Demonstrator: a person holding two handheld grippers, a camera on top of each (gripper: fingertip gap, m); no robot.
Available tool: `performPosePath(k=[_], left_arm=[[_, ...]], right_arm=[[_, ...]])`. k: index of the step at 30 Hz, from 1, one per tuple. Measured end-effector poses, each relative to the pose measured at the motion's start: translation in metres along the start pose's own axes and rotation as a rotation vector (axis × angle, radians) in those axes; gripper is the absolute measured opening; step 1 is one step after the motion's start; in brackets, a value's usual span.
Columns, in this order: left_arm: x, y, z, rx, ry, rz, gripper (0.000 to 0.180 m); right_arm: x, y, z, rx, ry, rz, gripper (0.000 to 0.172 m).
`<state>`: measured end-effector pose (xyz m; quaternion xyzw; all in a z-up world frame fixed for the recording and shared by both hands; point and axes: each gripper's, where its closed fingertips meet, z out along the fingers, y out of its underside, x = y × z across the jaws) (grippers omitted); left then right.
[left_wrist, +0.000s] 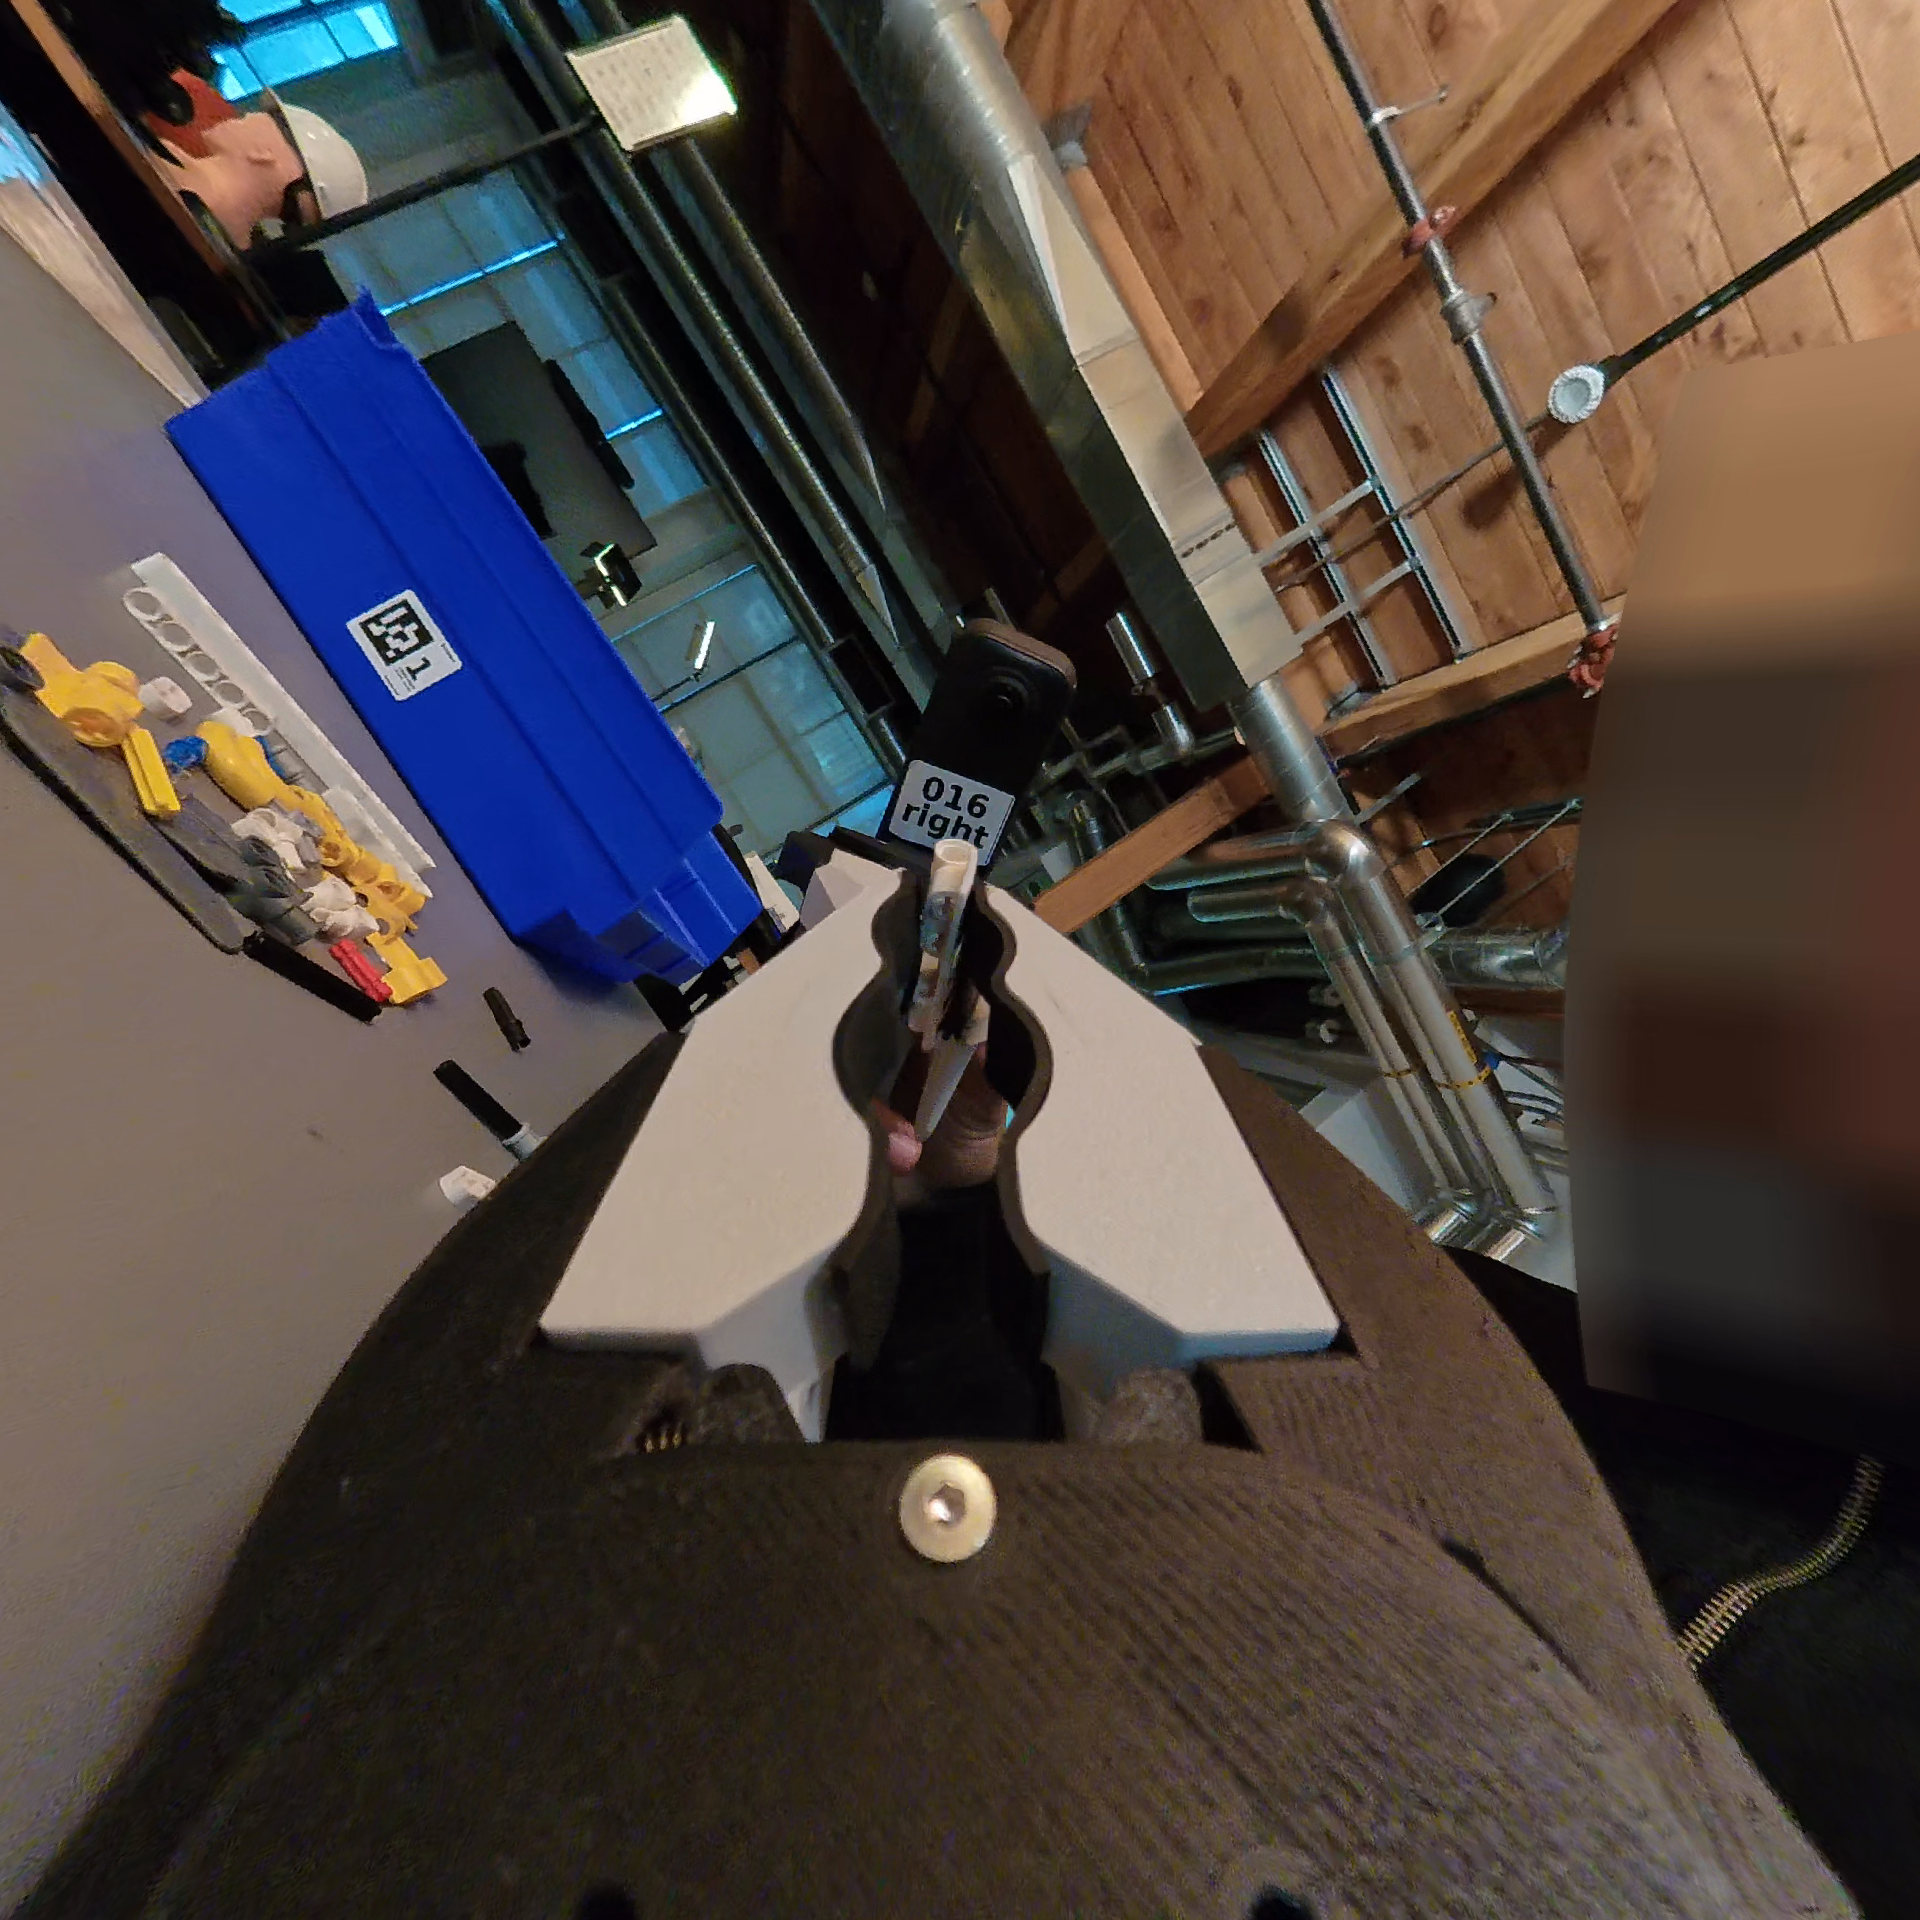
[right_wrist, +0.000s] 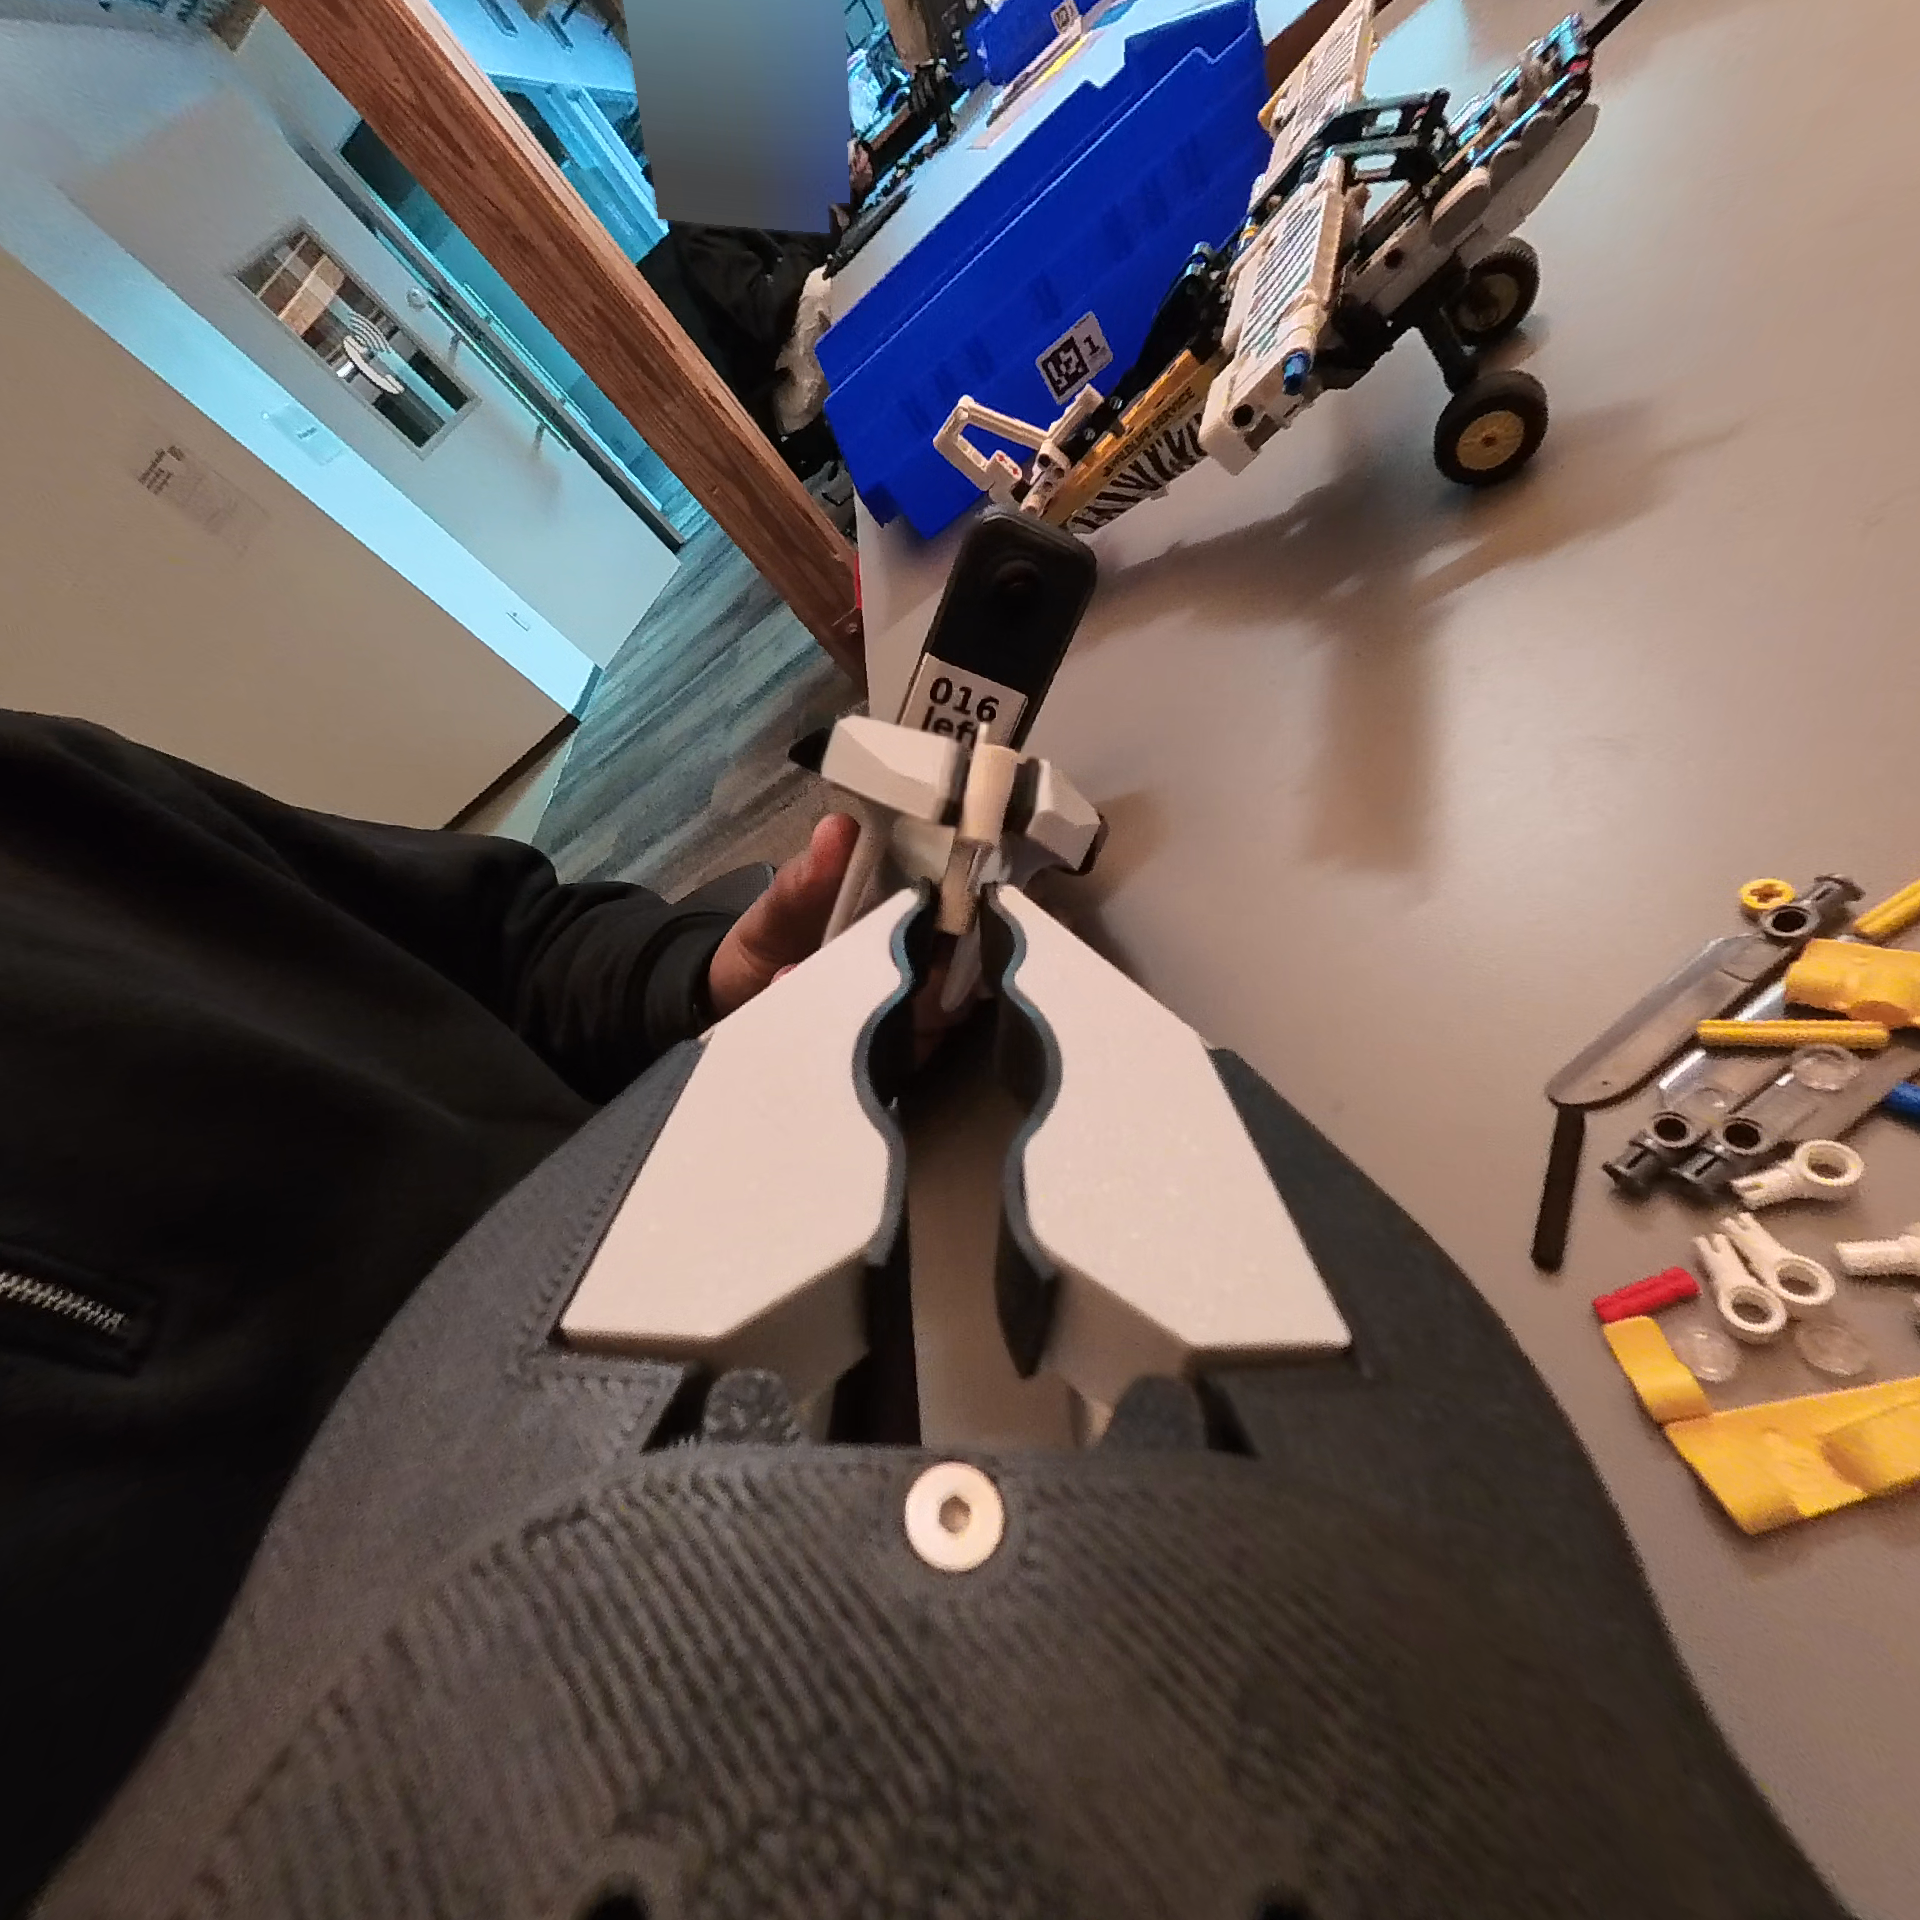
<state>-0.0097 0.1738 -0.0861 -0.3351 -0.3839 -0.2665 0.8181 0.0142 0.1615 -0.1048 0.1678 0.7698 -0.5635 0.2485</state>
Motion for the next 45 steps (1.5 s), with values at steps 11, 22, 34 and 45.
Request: performPosePath(k=[11,22,34,45], left_arm=[[0.002,-0.004,-0.003,0.024,0.018,-0.012,0.002],[0.003,0.001,0.0,-0.01,0.017,-0.003,0.002],[0.003,0.003,0.0,-0.011,-0.022,0.074,0.003],[0.002,-0.005,-0.004,0.036,-0.048,0.066,0.004]], right_arm=[[-0.003,0.0,-0.008,0.01,-0.051,0.022,0.007],[-0.002,-0.013,-0.014,0.104,-0.075,0.037,0.01],[0.004,-0.022,-0.014,0.194,-0.094,0.097,0.004],[0.011,-0.034,-0.007,0.378,-0.081,0.126,0.003]])
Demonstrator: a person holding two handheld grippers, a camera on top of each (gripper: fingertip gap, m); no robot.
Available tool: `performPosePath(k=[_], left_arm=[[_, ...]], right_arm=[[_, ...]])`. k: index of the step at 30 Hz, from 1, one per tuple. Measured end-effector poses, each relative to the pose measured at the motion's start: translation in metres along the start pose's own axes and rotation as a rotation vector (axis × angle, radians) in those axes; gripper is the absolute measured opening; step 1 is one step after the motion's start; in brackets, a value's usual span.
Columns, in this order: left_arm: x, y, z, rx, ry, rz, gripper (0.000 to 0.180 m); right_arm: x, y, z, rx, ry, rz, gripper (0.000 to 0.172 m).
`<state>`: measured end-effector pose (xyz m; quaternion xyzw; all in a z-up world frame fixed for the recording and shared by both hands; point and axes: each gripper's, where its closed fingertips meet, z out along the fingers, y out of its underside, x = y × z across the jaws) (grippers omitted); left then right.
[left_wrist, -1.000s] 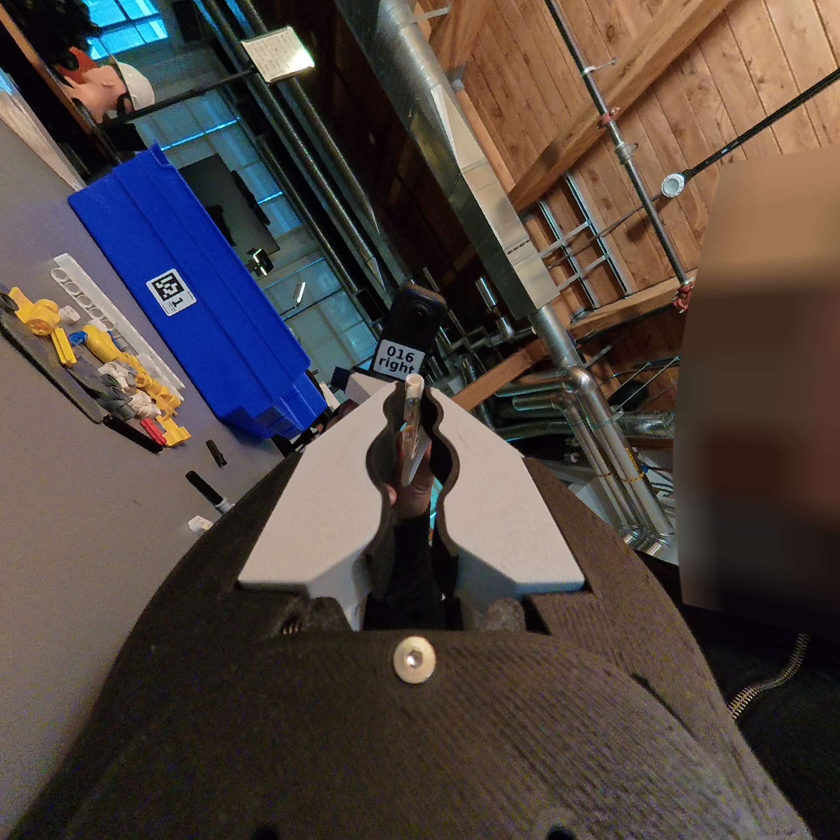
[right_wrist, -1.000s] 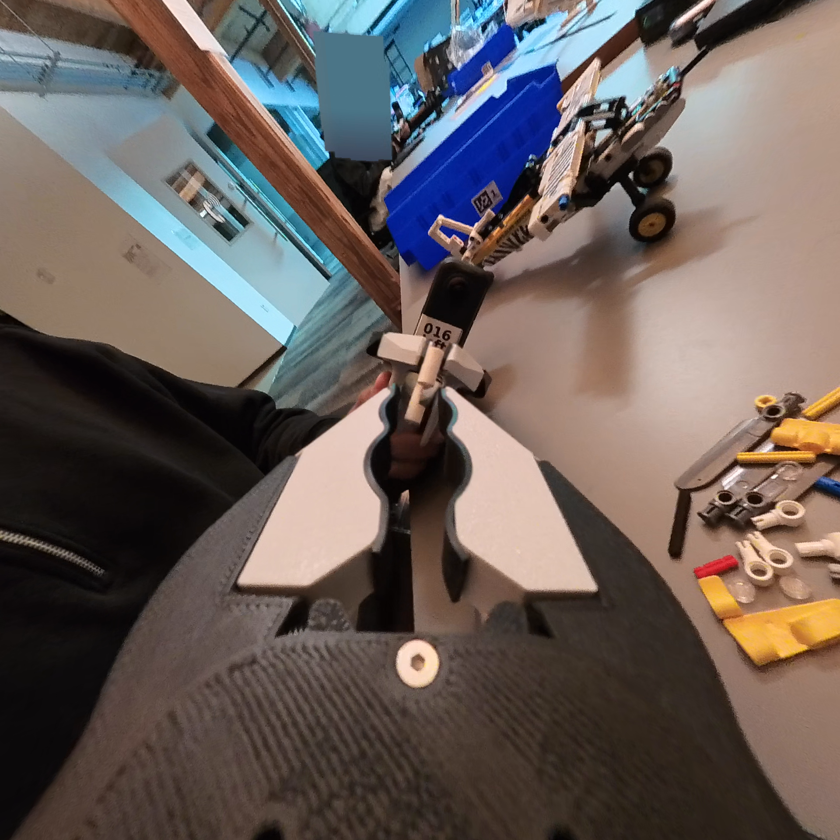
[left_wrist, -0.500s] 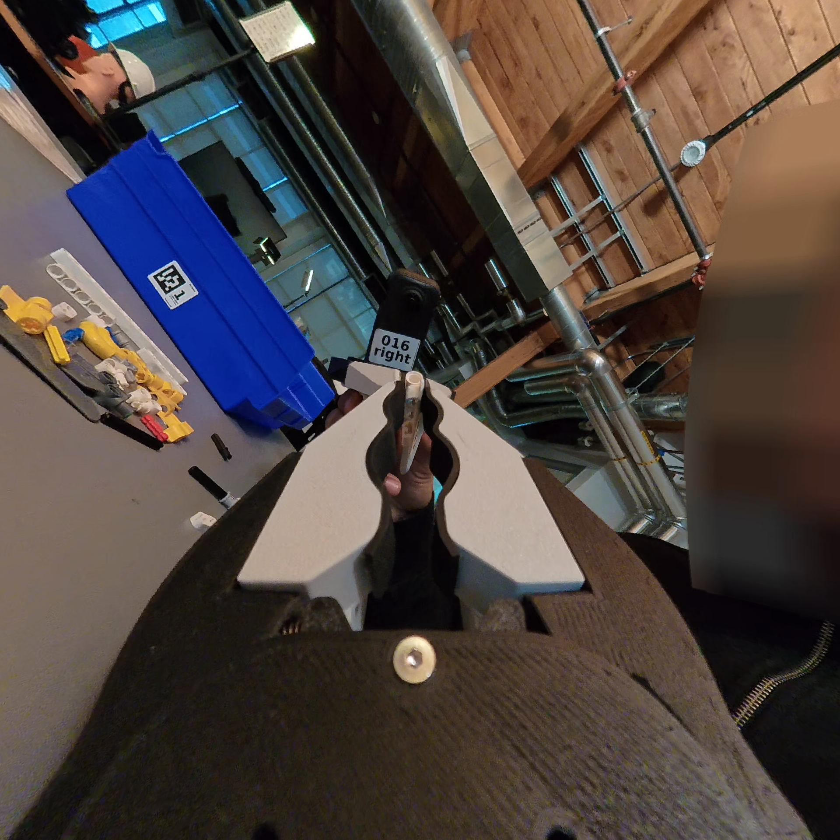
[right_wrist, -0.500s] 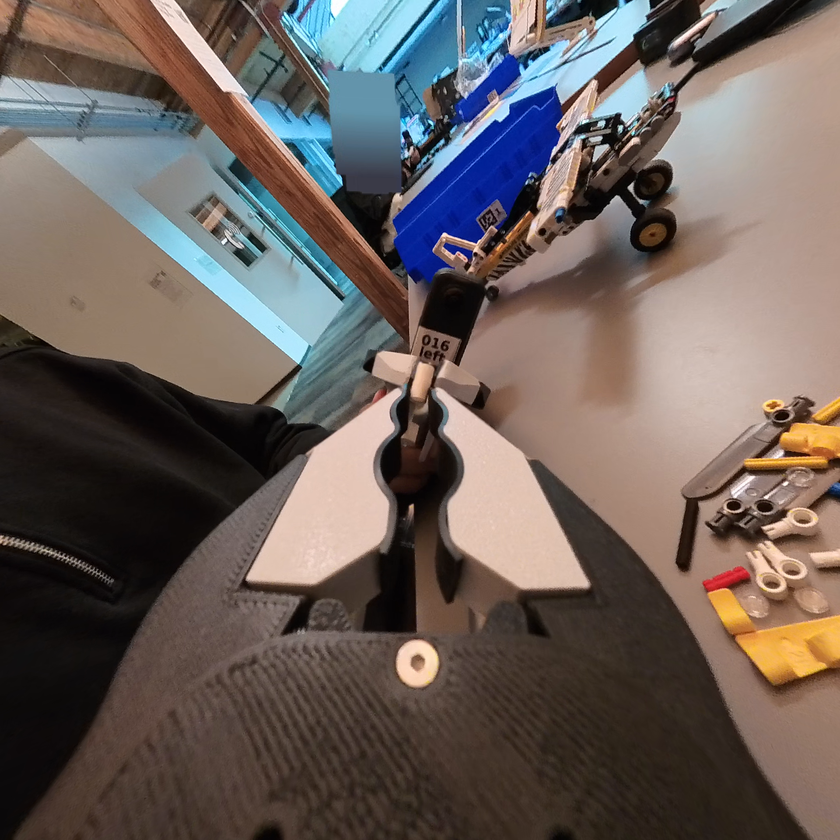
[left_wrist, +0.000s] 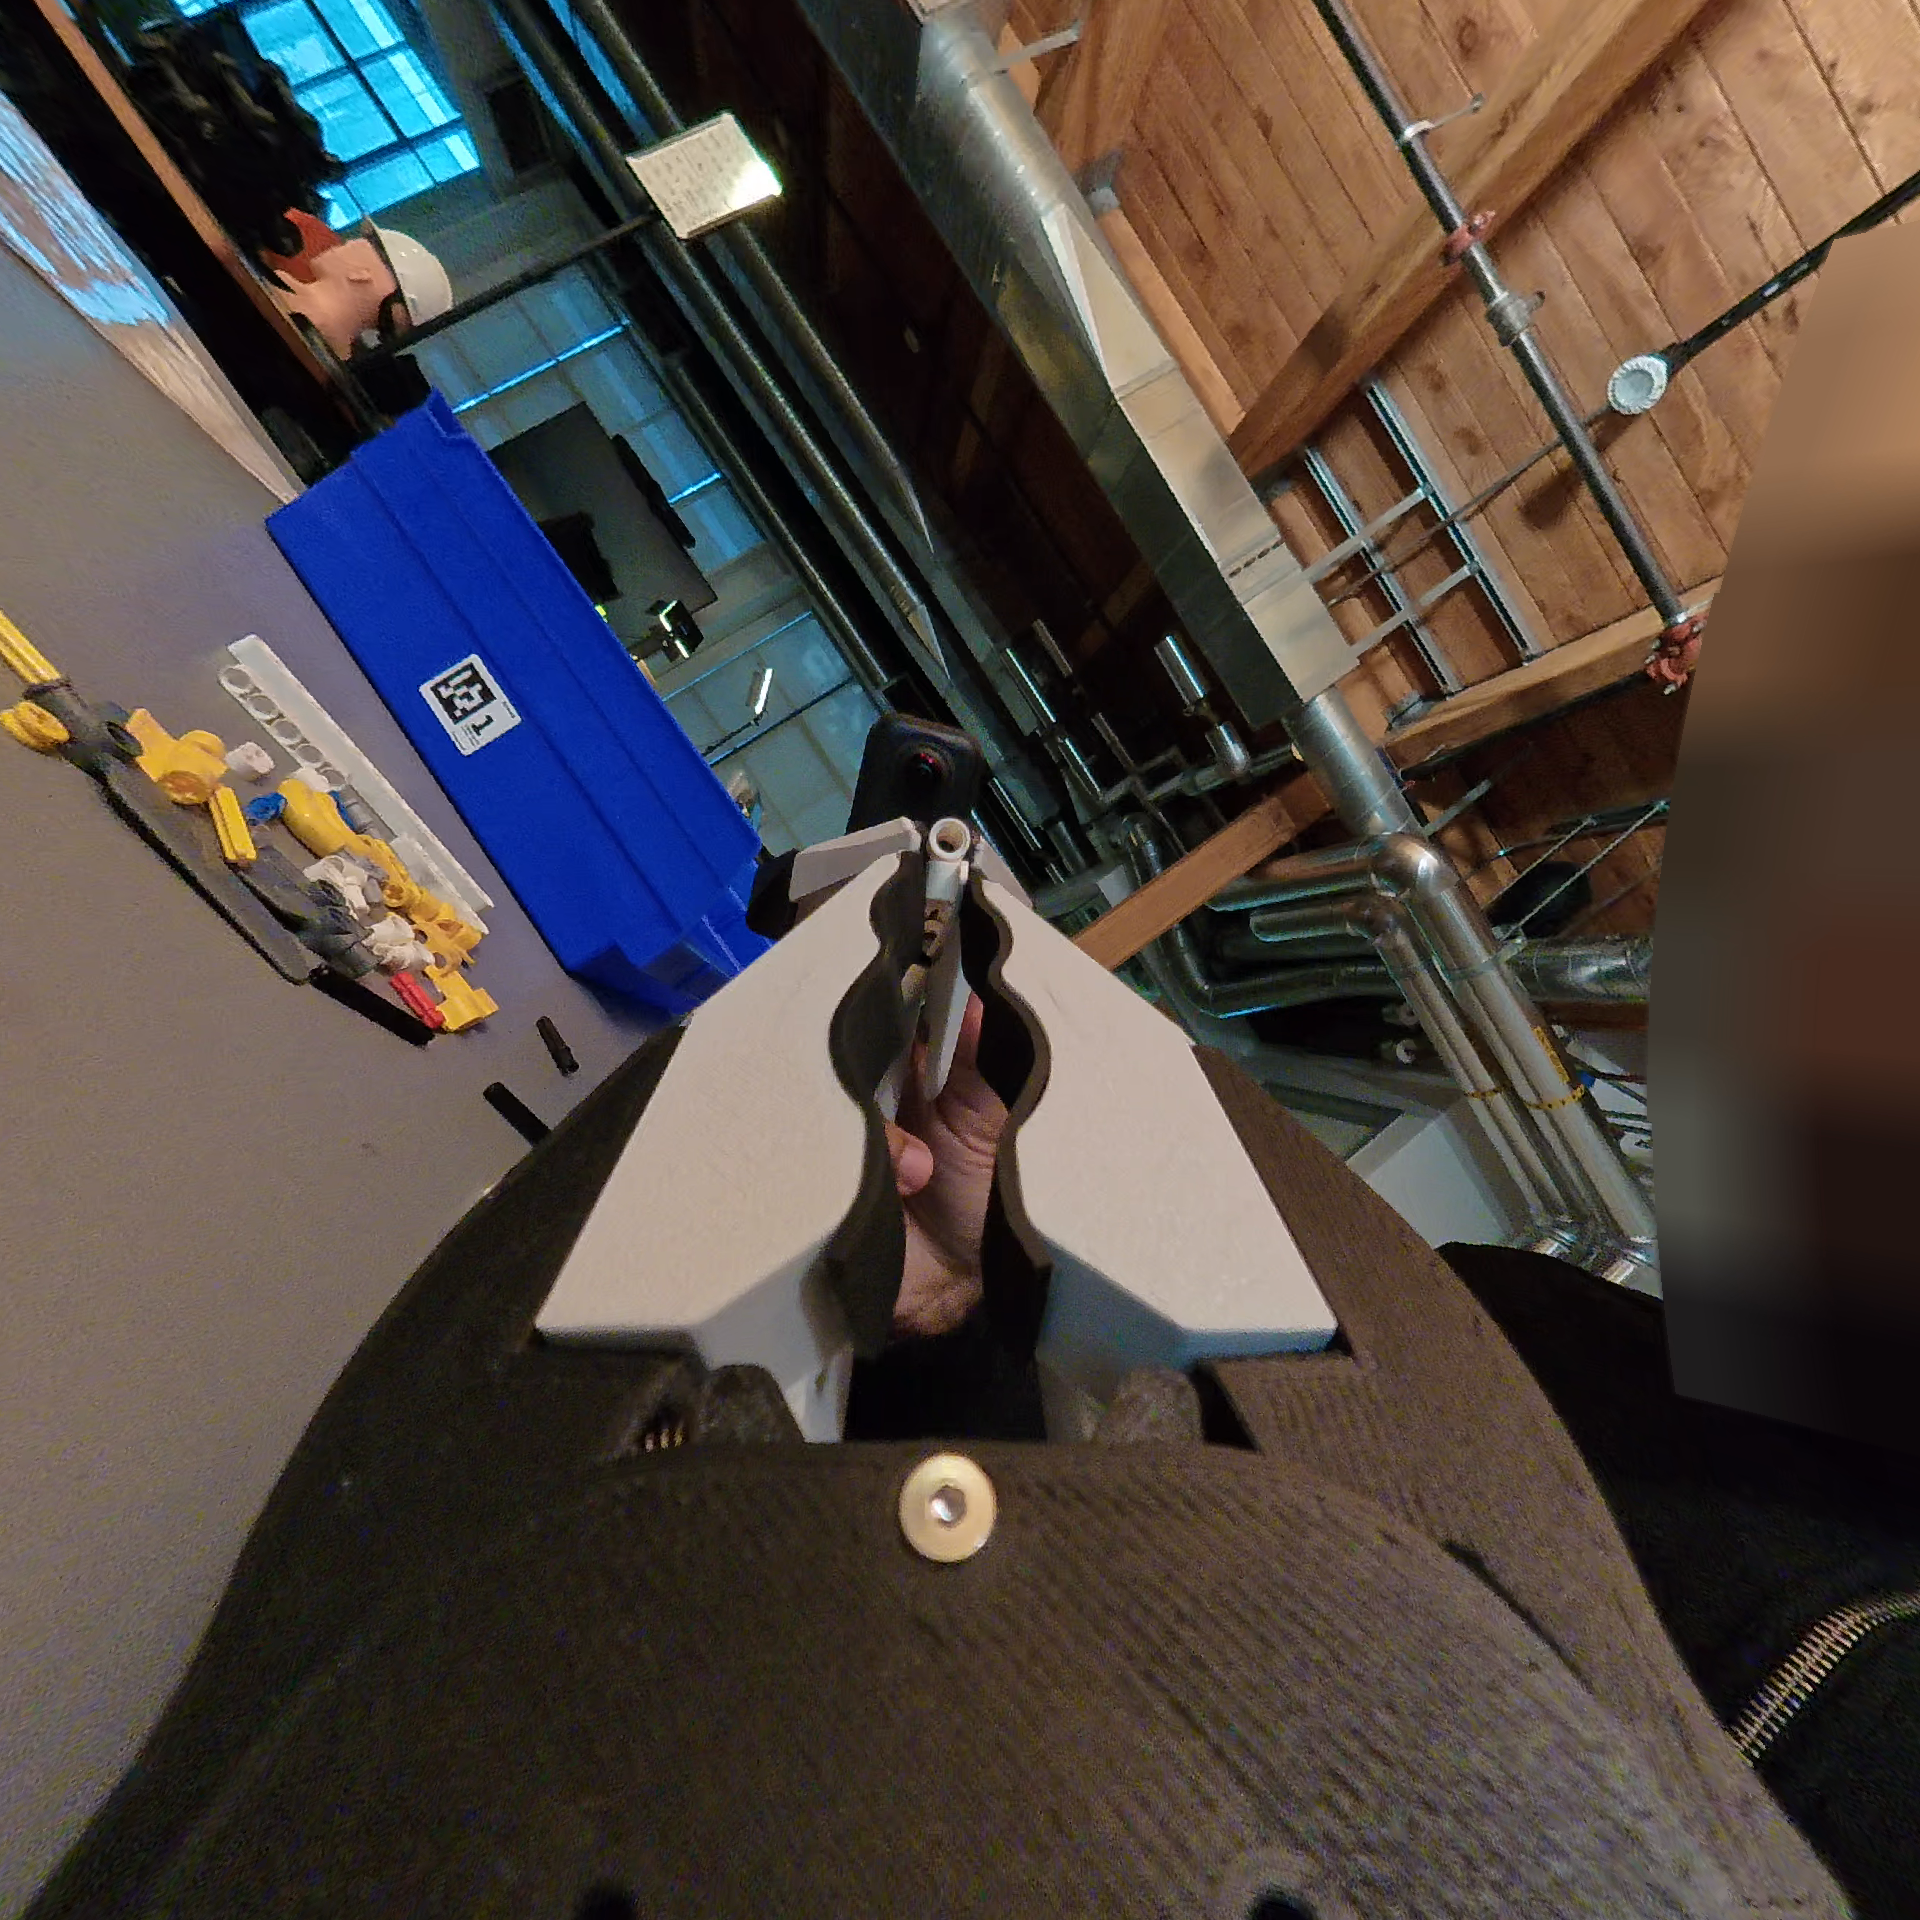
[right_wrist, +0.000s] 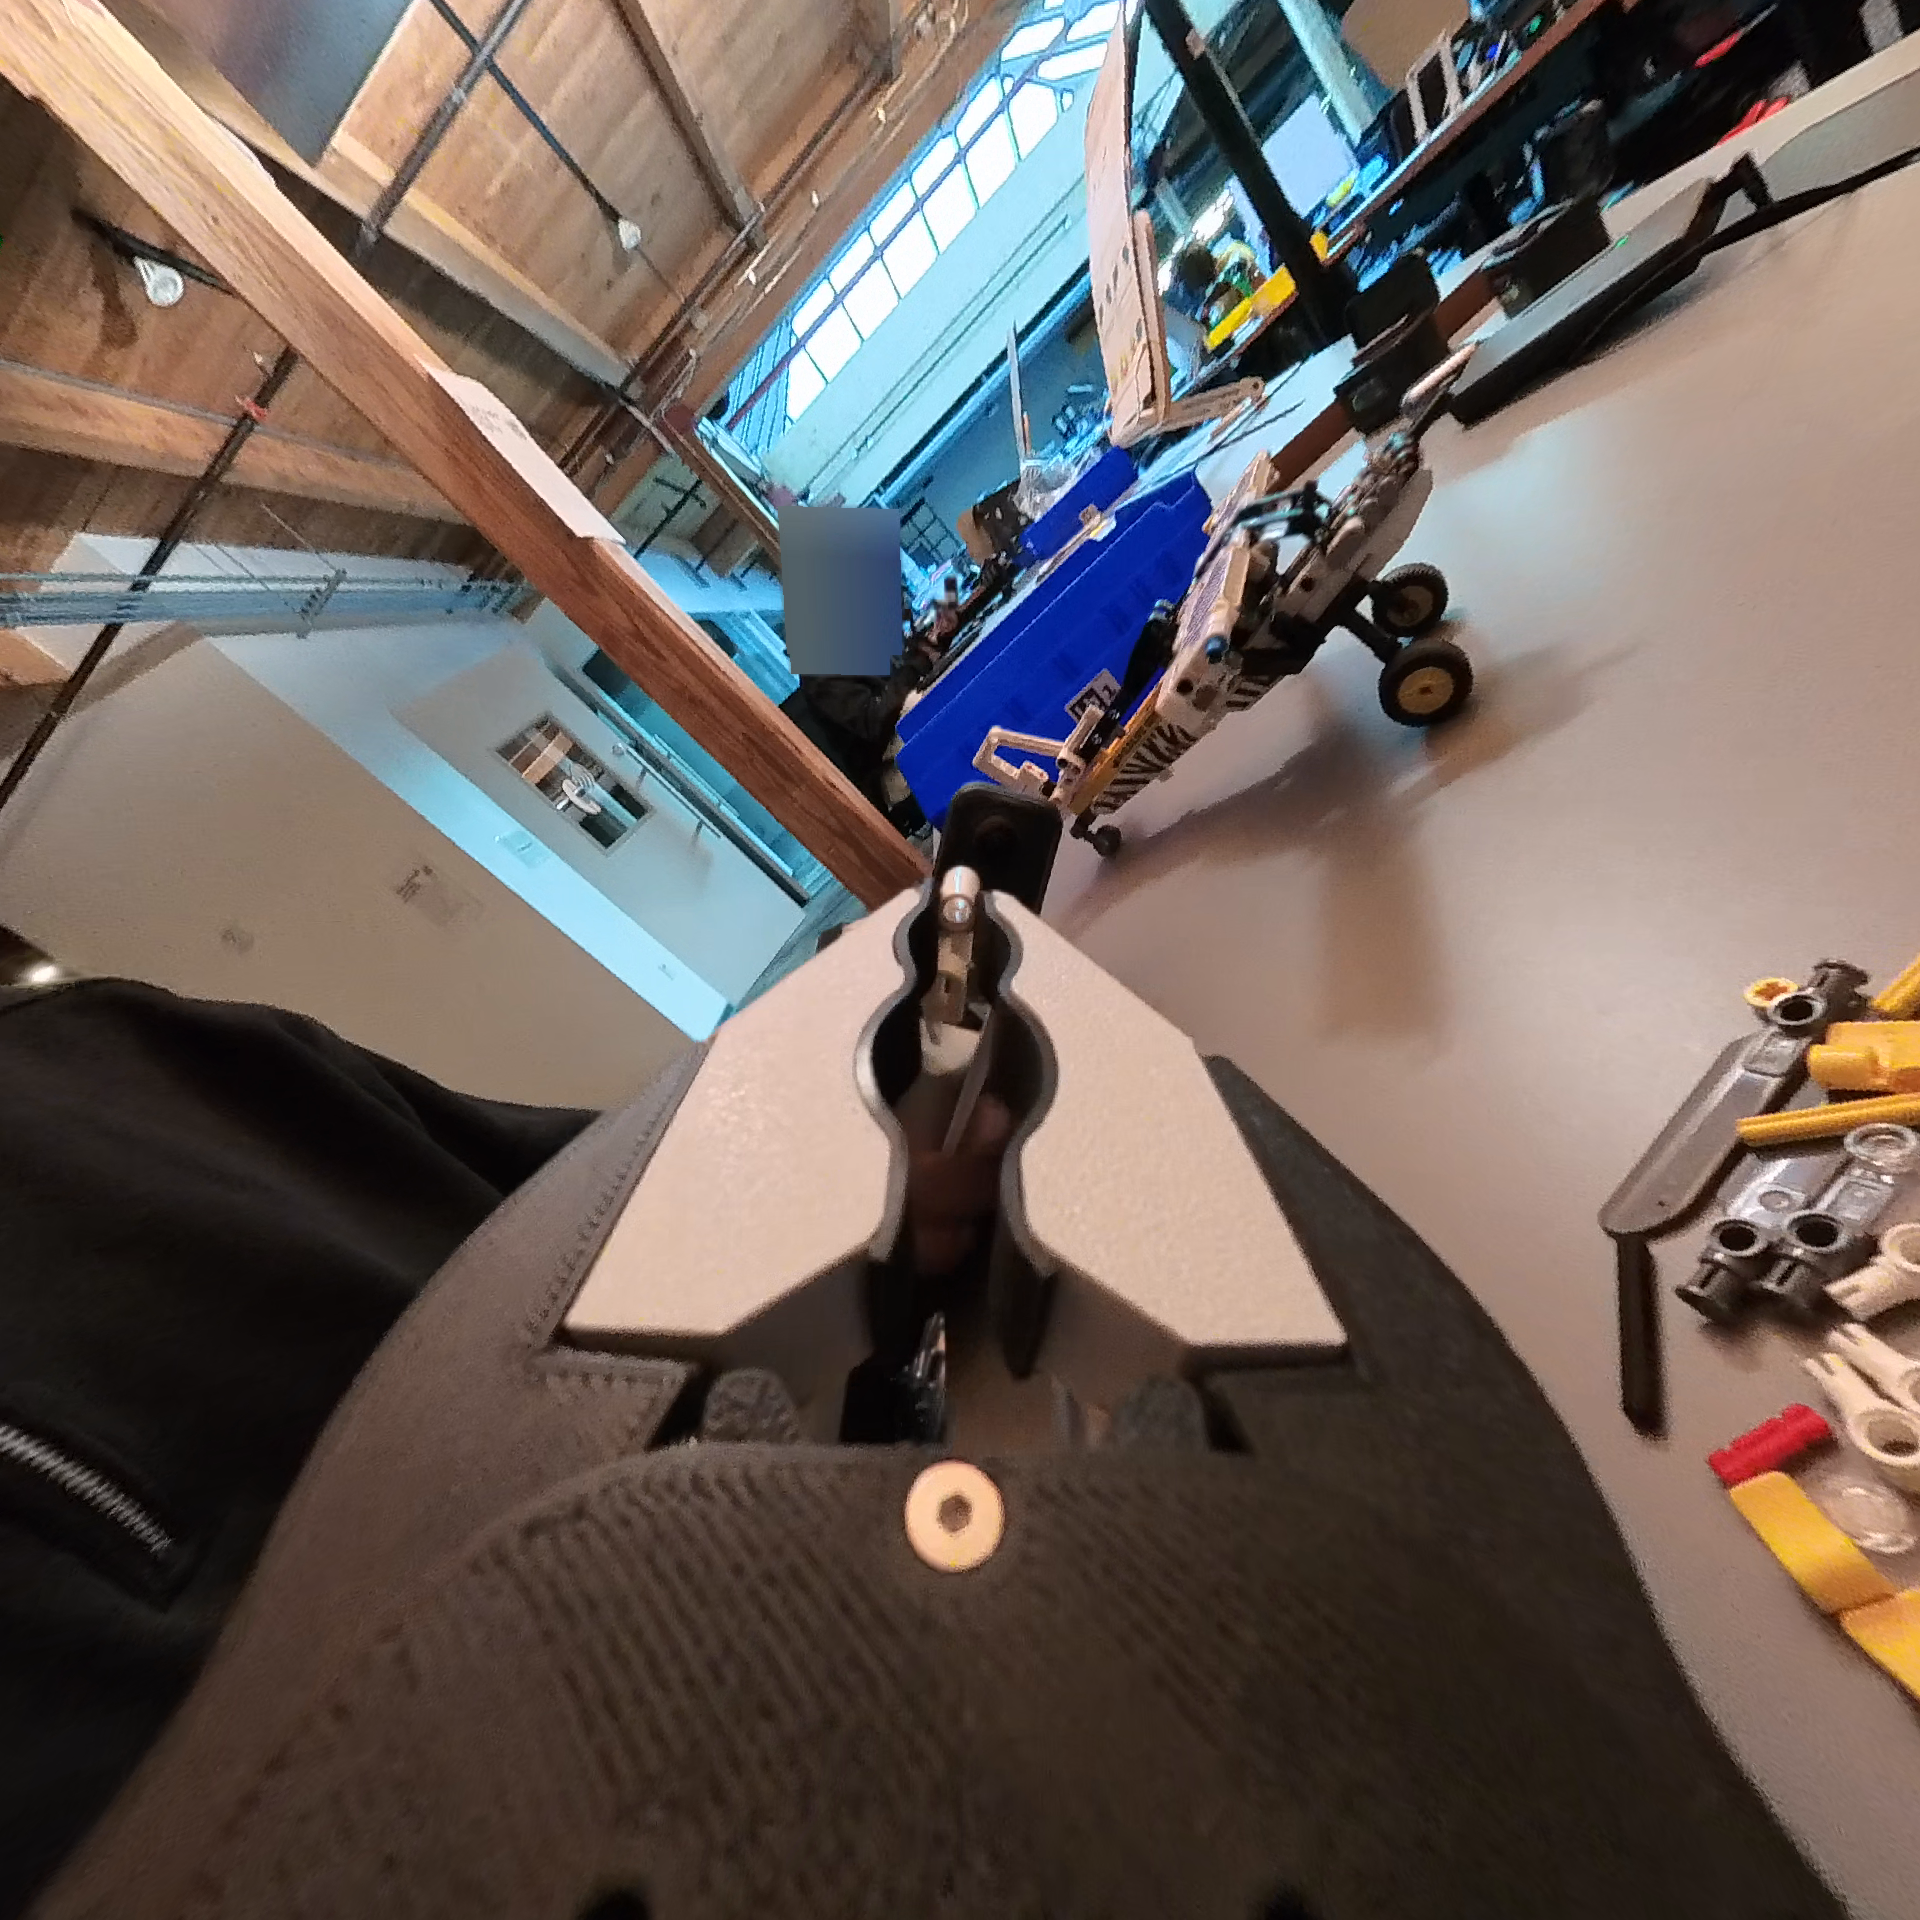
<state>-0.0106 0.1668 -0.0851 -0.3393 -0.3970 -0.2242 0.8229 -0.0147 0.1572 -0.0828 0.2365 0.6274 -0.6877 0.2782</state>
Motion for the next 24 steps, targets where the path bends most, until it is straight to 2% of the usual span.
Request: performPosePath(k=[8,13,15,16,18,21,24], left_arm=[[0.0,-0.002,0.0,0.007,0.013,-0.022,0.004],[0.004,-0.002,-0.001,0.013,0.033,-0.019,0.004],[0.007,0.009,0.002,-0.049,0.039,0.004,0.003],[0.01,0.016,0.004,-0.071,0.035,0.035,0.003],[0.012,0.02,0.005,-0.089,0.032,0.07,0.003],[0.008,0.015,0.006,-0.073,0.044,0.028,0.003],[0.007,0.015,0.006,-0.076,0.042,0.023,0.003]], right_arm=[[0.001,-0.007,0.001,0.124,0.0,0.015,0.003],[-0.002,-0.01,0.002,0.135,0.02,-0.018,0.004],[0.003,-0.039,-0.022,0.308,0.043,0.003,0.003],[0.006,-0.049,-0.035,0.331,0.061,-0.003,0.003],[0.015,-0.052,-0.044,0.251,0.191,-0.113,0.004],[0.026,-0.044,-0.043,0.091,0.375,-0.271,0.005],[0.072,-0.028,-0.068,-0.15,0.659,-0.35,0.005]])
